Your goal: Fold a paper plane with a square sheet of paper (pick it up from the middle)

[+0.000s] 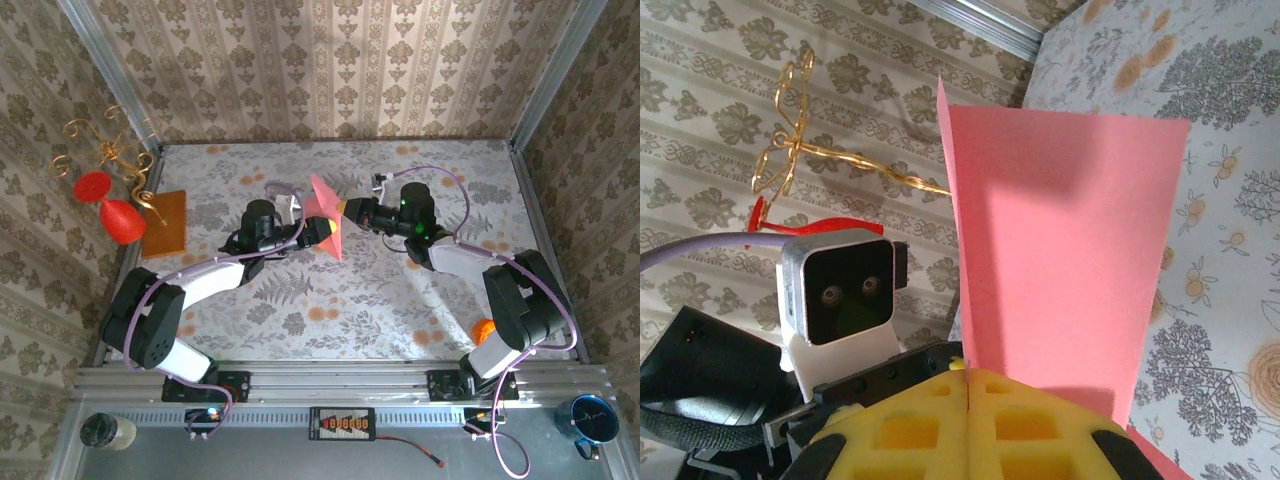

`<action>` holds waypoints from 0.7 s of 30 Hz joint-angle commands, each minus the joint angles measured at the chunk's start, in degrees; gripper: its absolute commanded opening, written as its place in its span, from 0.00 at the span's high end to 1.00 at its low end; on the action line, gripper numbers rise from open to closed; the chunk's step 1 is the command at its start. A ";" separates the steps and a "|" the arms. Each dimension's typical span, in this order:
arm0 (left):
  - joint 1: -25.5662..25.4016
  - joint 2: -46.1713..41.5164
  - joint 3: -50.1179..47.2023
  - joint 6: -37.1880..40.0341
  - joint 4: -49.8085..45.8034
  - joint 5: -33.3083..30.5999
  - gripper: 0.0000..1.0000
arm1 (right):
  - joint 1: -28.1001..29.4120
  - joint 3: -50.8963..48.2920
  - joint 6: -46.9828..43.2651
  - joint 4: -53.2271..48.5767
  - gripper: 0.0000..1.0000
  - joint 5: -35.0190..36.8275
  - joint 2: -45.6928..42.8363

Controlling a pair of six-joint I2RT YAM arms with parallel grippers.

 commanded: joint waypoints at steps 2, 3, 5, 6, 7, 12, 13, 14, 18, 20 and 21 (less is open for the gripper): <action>-0.38 0.66 1.91 -0.23 4.76 3.68 0.59 | -0.33 -0.61 1.87 3.19 0.93 -2.10 0.76; -0.38 0.67 1.88 -0.28 5.11 3.96 0.60 | -0.38 -0.76 2.02 3.42 0.93 -2.12 0.80; -0.38 0.76 1.90 -0.32 5.77 4.33 0.63 | -0.57 -0.96 2.41 3.79 0.93 -2.13 0.93; -0.38 0.69 1.82 -0.35 6.14 4.48 0.64 | -0.64 -1.04 2.50 3.98 0.93 -2.13 0.88; -0.36 0.82 1.80 -0.42 6.44 4.72 0.65 | -0.64 -1.13 2.58 3.99 0.93 -2.22 0.90; -0.38 0.97 1.94 -0.68 6.37 5.35 0.69 | -0.90 -1.46 2.83 4.06 0.93 -2.31 0.96; -0.38 1.02 1.99 -0.66 6.28 5.25 0.70 | -1.01 -1.50 2.95 4.16 0.93 -2.37 0.99; -0.32 0.97 1.97 -0.68 6.20 5.19 0.71 | -1.03 -1.57 2.95 4.10 0.92 -2.23 1.06; -0.30 0.97 1.98 -0.56 5.94 5.10 0.74 | -1.23 -1.60 3.22 4.16 0.92 -2.23 1.34; -0.30 1.03 2.08 -0.45 5.70 4.99 0.77 | -1.23 -1.54 3.16 4.17 0.91 -2.21 1.39; -0.30 1.06 2.16 -0.38 5.52 4.94 0.78 | -1.23 -1.49 3.30 4.10 0.90 -2.32 1.40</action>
